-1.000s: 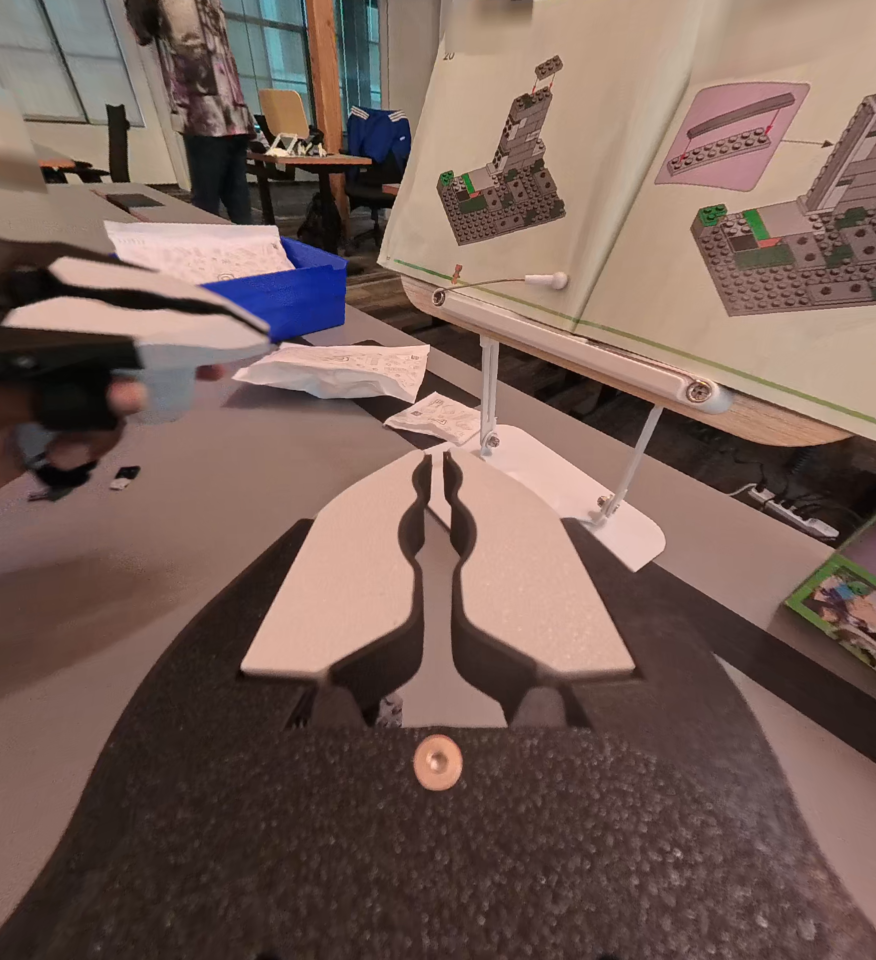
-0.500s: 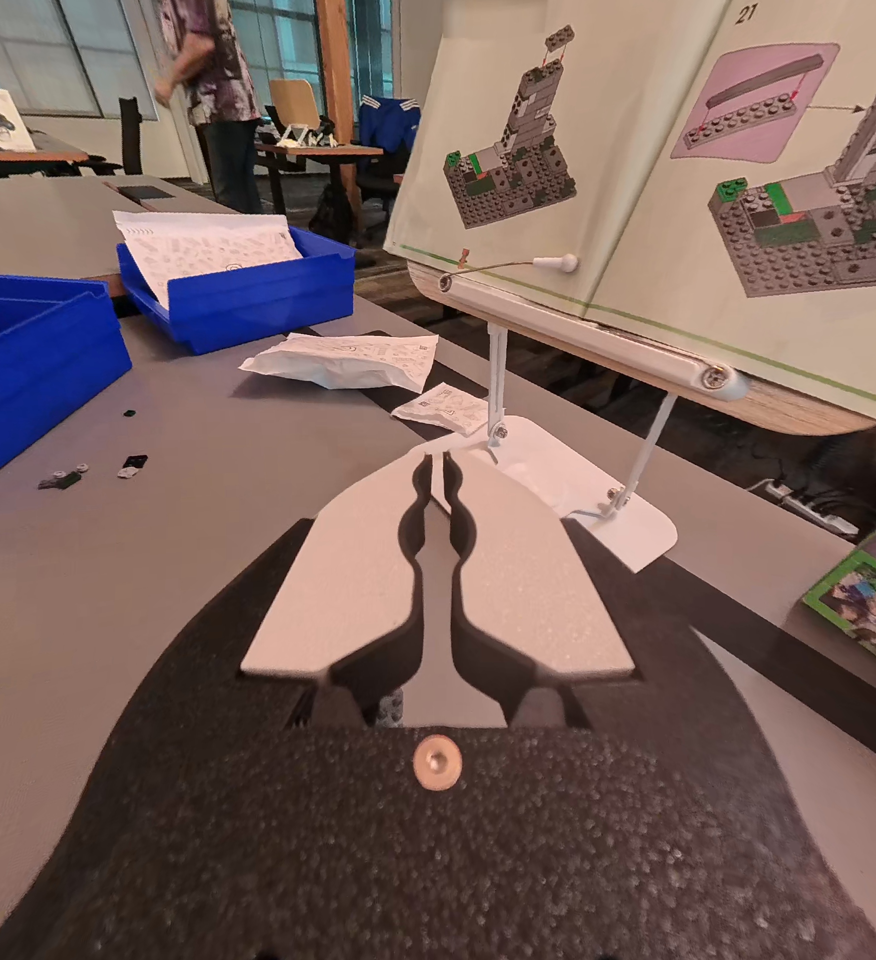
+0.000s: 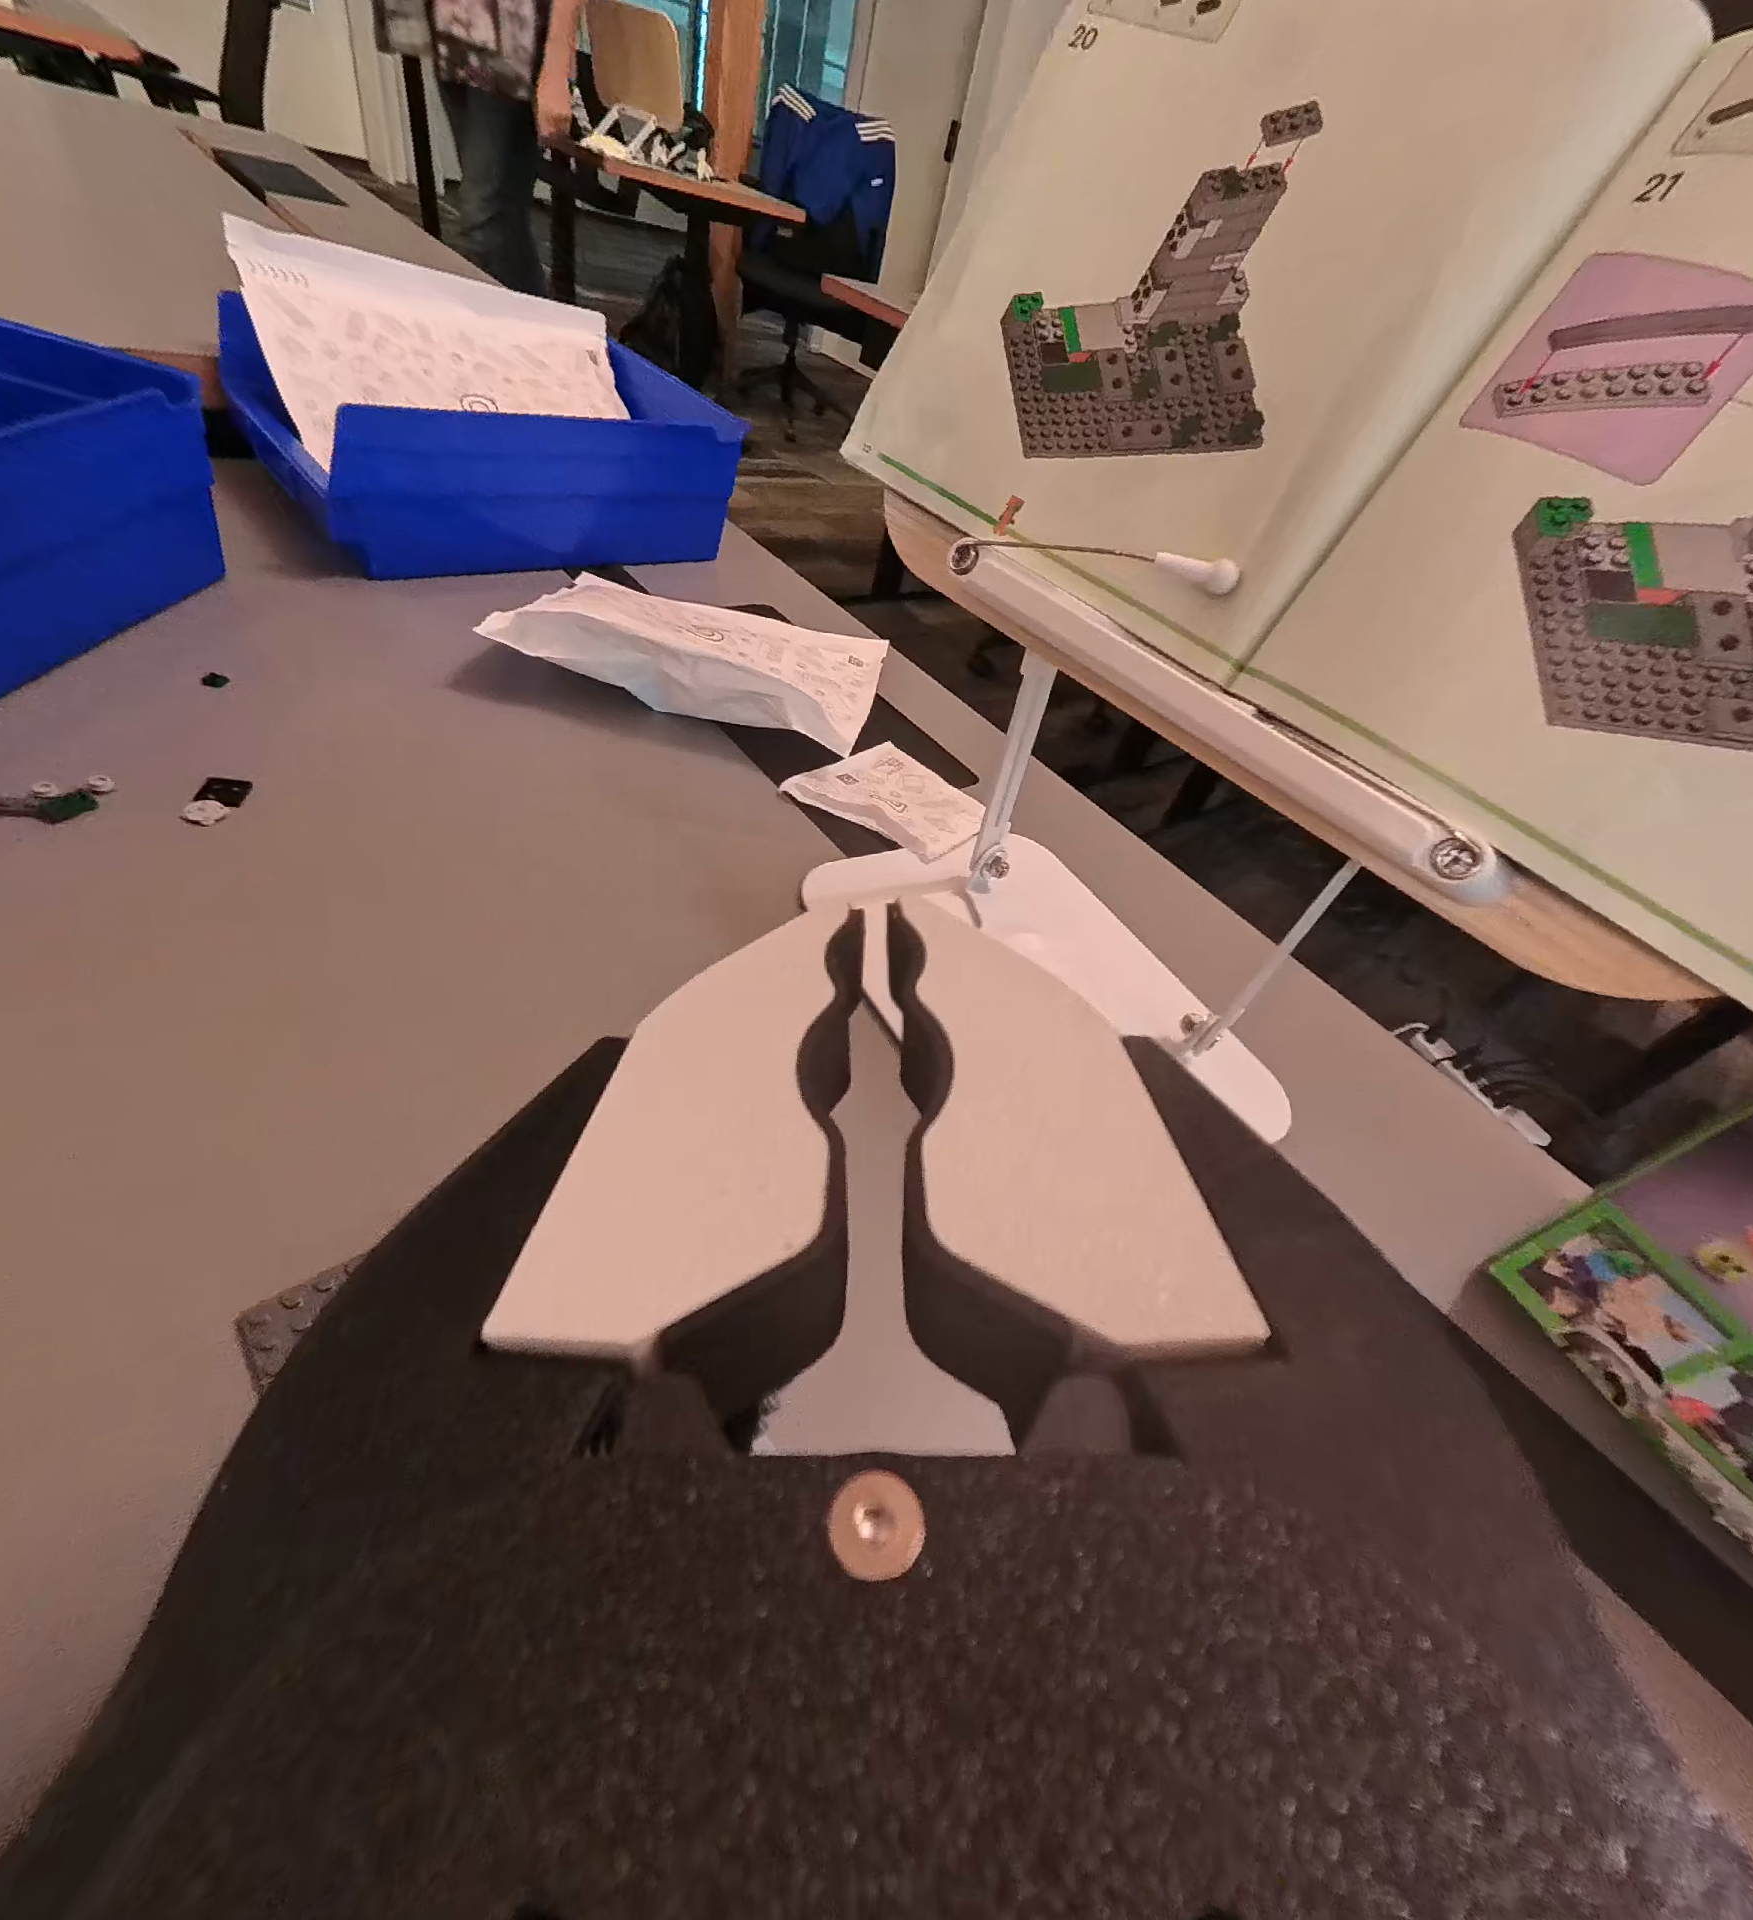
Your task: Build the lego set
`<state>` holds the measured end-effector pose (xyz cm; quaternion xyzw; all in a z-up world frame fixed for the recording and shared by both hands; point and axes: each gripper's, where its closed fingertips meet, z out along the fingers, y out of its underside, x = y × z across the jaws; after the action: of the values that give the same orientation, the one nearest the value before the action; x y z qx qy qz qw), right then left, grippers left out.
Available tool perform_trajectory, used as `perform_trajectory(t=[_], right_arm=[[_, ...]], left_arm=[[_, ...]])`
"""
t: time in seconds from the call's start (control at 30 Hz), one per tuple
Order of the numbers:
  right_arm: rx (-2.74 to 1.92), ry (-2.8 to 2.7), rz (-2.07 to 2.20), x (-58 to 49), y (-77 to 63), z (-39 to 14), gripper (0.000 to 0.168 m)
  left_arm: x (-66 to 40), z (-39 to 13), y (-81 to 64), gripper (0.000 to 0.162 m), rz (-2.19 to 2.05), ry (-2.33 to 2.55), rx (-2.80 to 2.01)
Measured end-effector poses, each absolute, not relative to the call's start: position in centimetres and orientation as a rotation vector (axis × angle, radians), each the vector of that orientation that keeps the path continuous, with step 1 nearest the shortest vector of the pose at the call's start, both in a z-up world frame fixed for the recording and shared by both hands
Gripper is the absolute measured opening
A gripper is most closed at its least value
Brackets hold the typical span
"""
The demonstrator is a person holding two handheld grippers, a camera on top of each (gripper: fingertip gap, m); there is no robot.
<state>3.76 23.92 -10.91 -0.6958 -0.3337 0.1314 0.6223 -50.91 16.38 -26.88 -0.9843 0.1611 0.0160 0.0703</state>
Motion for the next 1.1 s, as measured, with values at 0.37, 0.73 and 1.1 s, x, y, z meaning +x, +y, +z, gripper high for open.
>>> perform_trajectory(t=[0.37,0.73,1.1], right_arm=[[-1.594,-0.759,0.323,3.8,23.8,-10.6,0.004],[-1.581,-0.762,0.318,3.8,23.5,-10.1,0.004],[-1.575,-0.767,0.332,3.5,23.4,-10.0,0.004]], left_arm=[[-50.3,-28.0,15.8,0.033,-0.025,0.447,-3.008],[-50.1,-26.8,16.7,0.024,-0.032,0.482,-2.943],[-31.6,-12.7,20.1,0.024,-0.049,1.138,-2.424]])
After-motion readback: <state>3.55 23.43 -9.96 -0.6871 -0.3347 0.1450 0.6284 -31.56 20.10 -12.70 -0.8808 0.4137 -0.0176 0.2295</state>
